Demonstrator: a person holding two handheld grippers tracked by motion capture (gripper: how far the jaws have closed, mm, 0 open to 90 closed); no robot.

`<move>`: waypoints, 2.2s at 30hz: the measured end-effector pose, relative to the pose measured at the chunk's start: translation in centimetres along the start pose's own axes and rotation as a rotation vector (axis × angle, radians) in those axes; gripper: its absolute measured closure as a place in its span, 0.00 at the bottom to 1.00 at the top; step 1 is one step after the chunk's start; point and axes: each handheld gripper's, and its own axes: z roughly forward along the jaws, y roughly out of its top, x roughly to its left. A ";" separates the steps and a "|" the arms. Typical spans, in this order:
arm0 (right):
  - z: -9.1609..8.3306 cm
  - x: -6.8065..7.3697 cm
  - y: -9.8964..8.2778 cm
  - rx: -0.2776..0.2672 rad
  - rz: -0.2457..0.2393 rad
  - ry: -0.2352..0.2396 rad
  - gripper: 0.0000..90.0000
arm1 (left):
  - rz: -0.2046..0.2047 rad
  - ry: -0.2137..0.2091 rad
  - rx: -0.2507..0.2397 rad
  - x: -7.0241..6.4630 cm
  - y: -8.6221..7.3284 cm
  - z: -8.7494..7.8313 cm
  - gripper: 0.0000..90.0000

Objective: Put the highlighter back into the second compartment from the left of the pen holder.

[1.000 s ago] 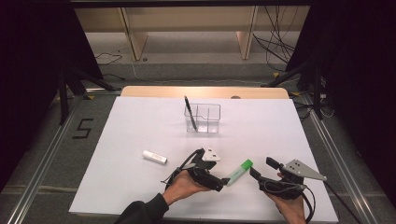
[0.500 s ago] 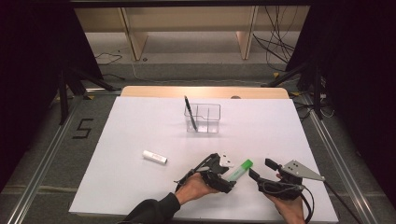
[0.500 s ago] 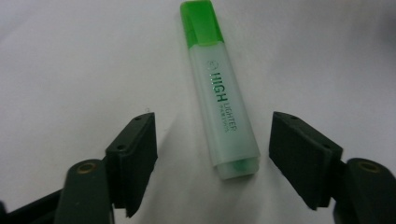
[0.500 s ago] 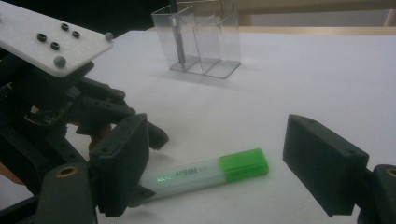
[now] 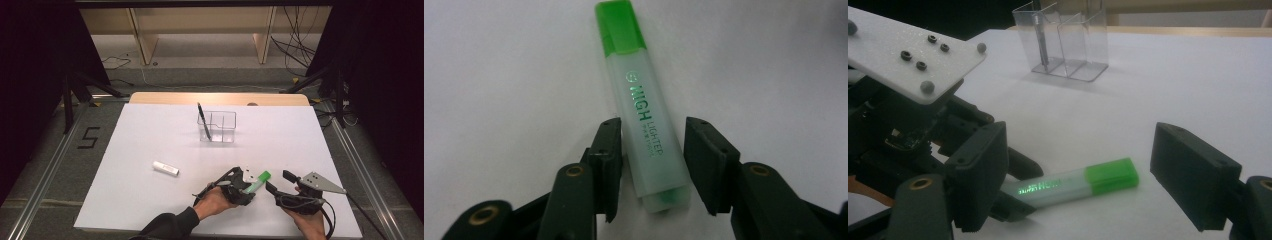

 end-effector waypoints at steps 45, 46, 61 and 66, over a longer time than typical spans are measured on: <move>0.9 0.7 0.2 -0.015 0.171 0.158 0.30 | -0.201 -0.012 -0.182 5.3 -3.6 -6.4 0.73; 1.0 0.8 0.2 -0.012 0.174 0.161 0.30 | -0.204 -0.013 -0.181 5.4 -4.0 -6.7 0.73; 3.2 2.3 0.9 0.039 0.207 0.230 0.30 | -0.221 0.020 -0.238 5.8 -5.9 -8.8 0.73; 4.5 3.3 1.3 0.060 0.220 0.264 0.30 | -0.224 0.030 -0.244 5.7 -6.7 -9.3 0.73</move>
